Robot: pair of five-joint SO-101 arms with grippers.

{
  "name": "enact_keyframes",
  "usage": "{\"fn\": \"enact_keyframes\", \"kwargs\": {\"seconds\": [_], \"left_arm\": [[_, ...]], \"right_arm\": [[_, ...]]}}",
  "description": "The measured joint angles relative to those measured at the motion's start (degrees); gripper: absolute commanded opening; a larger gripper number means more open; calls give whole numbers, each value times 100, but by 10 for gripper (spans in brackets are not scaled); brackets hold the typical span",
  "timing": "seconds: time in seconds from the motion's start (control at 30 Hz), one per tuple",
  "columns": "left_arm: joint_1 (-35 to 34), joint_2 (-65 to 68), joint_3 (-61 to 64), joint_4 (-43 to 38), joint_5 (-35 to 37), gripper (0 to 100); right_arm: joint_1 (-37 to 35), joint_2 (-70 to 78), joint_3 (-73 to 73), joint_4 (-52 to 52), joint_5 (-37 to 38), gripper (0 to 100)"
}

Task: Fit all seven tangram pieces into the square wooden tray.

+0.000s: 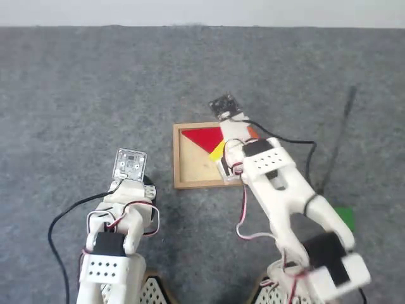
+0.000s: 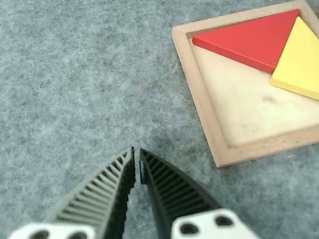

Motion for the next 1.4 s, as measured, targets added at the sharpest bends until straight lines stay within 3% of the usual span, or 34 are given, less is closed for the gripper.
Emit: {"fn": "enact_keyframes", "kwargs": {"seconds": [0.27,1.0,1.4], "left_arm": [[0,0,0,0,0,15],[0,0,0,0,0,15],[0,0,0,0,0,15]], "right_arm": [[-35,1020,-510,-18,9,133],[-413,905,-545,-18,9,135],[-53,905,-695,-18,26,137]]}}
